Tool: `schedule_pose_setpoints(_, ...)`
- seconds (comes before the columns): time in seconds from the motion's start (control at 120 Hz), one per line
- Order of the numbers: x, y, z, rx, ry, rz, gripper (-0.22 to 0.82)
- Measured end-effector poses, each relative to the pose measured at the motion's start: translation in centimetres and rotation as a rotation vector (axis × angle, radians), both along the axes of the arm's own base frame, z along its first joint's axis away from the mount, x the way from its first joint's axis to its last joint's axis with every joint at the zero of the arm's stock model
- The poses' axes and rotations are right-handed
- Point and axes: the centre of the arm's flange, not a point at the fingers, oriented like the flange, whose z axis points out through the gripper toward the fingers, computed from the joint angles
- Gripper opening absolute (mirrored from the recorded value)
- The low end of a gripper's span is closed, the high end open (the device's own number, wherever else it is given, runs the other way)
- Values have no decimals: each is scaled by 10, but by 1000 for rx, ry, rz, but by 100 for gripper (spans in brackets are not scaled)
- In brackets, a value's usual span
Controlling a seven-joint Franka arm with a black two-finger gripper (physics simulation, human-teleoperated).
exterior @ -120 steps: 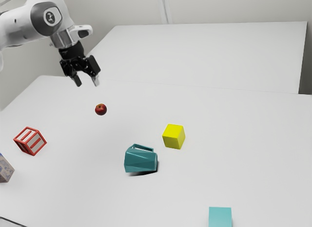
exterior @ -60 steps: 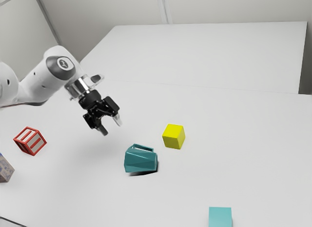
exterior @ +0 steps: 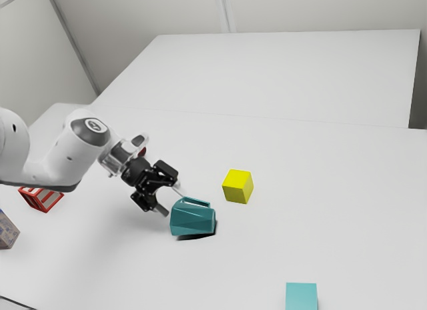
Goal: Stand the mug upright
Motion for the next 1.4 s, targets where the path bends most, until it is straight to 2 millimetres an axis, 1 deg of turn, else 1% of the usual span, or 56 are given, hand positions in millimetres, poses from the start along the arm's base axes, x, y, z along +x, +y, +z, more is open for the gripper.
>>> schedule_pose_setpoints(0.117,-2,0,-10,-3,0,29,60)
schedule_pose_setpoints(0.292,3,5,-19,4,-11,65,60)
schedule_pose_setpoints(0.4,6,-5,-23,0,-17,65,60)
schedule_pose_setpoints(0.467,7,-14,-24,-7,-20,62,58)
schedule_pose_setpoints(0.533,8,-19,-24,-11,-25,63,51)
schedule_pose_setpoints(0.658,10,-20,-23,-20,-35,80,29)
schedule_pose_setpoints(0.725,10,-25,-19,-23,-45,76,19)
schedule_pose_setpoints(0.792,11,-33,-16,-25,-51,66,12)
schedule_pose_setpoints(0.875,12,-40,-13,-28,-57,57,7)
schedule_pose_setpoints(0.983,13,-45,-11,-29,-57,57,-3)
schedule_pose_setpoints(1.067,14,-45,-10,-29,-57,61,-9)
schedule_pose_setpoints(1.167,16,-44,-8,-27,-59,65,-13)
schedule_pose_setpoints(1.4,18,-44,1,-20,-71,63,-17)
